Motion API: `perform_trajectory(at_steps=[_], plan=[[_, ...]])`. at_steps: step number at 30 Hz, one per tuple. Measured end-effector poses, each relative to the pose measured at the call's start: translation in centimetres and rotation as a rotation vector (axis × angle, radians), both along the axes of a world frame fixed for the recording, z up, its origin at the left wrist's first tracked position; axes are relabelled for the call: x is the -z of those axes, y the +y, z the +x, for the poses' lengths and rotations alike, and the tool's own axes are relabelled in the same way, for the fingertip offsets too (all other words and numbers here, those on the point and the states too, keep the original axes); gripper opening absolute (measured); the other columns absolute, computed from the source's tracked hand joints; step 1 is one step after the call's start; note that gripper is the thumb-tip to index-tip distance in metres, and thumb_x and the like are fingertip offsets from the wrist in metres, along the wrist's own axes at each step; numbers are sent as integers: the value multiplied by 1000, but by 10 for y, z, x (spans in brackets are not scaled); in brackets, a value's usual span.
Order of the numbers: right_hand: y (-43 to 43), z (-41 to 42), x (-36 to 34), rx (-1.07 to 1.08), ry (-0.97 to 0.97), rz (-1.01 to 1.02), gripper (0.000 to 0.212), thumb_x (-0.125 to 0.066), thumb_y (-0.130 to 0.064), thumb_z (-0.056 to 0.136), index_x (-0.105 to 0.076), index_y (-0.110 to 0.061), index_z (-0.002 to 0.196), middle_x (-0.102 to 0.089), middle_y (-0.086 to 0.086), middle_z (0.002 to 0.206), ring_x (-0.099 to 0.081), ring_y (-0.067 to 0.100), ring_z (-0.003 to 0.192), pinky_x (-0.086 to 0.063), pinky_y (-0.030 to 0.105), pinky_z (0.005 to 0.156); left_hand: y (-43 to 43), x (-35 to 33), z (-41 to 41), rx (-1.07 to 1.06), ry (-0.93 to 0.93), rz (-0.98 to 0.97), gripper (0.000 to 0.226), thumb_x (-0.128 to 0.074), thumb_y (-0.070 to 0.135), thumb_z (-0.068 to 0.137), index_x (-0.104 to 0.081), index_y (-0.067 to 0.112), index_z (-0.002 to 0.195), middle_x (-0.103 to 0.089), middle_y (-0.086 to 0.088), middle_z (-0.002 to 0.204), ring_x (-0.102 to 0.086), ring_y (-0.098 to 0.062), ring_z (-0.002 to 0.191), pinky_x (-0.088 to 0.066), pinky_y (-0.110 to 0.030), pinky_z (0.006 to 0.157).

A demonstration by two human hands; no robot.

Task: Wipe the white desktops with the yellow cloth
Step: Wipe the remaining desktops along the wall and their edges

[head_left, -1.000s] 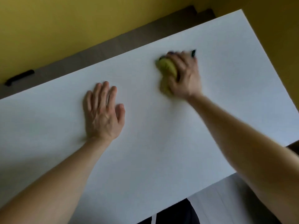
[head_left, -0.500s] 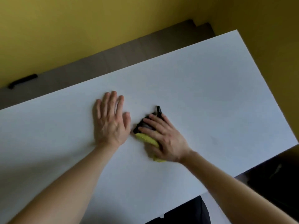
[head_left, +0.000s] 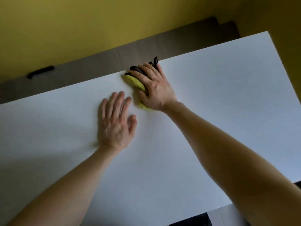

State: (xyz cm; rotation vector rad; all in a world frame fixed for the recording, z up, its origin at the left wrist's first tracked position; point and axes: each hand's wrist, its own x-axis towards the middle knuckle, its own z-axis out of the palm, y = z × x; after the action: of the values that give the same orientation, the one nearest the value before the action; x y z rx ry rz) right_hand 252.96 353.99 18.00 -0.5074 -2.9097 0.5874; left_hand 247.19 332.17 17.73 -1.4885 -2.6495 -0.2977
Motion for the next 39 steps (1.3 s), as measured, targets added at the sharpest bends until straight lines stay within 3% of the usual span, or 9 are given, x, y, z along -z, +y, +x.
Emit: perform_trajectory(at_steps=[4, 9, 13, 18, 21, 26, 29, 35, 39], plan=[[98, 91, 4, 204, 44, 0, 63, -56, -39, 96, -54, -27, 158, -53, 7, 160, -44, 38, 150, -23, 61, 129, 1, -1, 1, -9, -7, 4, 59, -51, 35, 106, -50, 9, 159, -36, -11, 173, -28, -31, 164, -26, -62, 128], [143, 144, -1, 782, -140, 25, 69, -48, -49, 98, -42, -30, 164, -44, 12, 166, -29, 37, 160, -11, 61, 133, 2, 0, 0, -6, -14, -1, 59, -52, 34, 105, -50, 8, 159, -37, -13, 173, -28, -32, 164, -27, -63, 128], [60, 56, 4, 390, -9, 81, 69, -60, -49, 97, -53, -21, 159, -51, 16, 160, -41, 43, 152, -18, 63, 130, 3, -1, 1, 0, -9, -25, 60, -52, 34, 105, -49, 8, 159, -35, -13, 174, -28, -33, 164, -27, -63, 127], [4, -11, -3, -35, -60, -18, 71, -48, -50, 96, -45, -31, 164, -45, 8, 167, -28, 33, 162, -4, 55, 135, 6, -7, 3, -5, 5, -133, 62, -46, 37, 107, -45, 9, 162, -31, -14, 175, -24, -33, 165, -24, -63, 129], [72, 44, 1, 4, -43, -23, 71, -50, -46, 94, -43, -33, 164, -45, 5, 168, -28, 31, 162, -6, 54, 136, 13, -11, 4, -41, 23, -179, 59, -48, 38, 107, -50, 7, 157, -38, -16, 171, -33, -36, 161, -28, -61, 127], [225, 185, -3, 653, -107, -35, 70, -46, -50, 96, -41, -35, 164, -41, 8, 170, -24, 34, 163, -7, 60, 134, 54, -23, 21, -72, -1, -149, 52, -51, 38, 106, -58, 5, 146, -47, -16, 163, -44, -37, 153, -29, -59, 127], [219, 181, -6, 872, -147, -9, 74, -44, -49, 93, -41, -30, 164, -38, 14, 170, -22, 37, 164, -5, 61, 134, 89, -34, 38, 1, -95, -163, 59, -54, 44, 103, -56, 6, 149, -45, -15, 164, -42, -36, 154, -29, -58, 127], [121, 68, -3, 149, -109, 16, 67, -43, -52, 101, -42, -33, 165, -43, 8, 168, -26, 34, 163, -5, 58, 134, 147, -58, 51, 61, -228, -288, 78, -73, 43, 93, -45, 11, 158, -36, -11, 169, -42, -34, 153, -39, -52, 123], [169, 96, 2, 176, -47, 14, 68, -50, -48, 97, -43, -35, 163, -45, 6, 167, -23, 33, 164, 2, 56, 135, 183, -67, 51, 69, -226, -316, 91, -81, 49, 85, -43, 12, 158, -36, -10, 169, -40, -32, 154, -37, -51, 123]])
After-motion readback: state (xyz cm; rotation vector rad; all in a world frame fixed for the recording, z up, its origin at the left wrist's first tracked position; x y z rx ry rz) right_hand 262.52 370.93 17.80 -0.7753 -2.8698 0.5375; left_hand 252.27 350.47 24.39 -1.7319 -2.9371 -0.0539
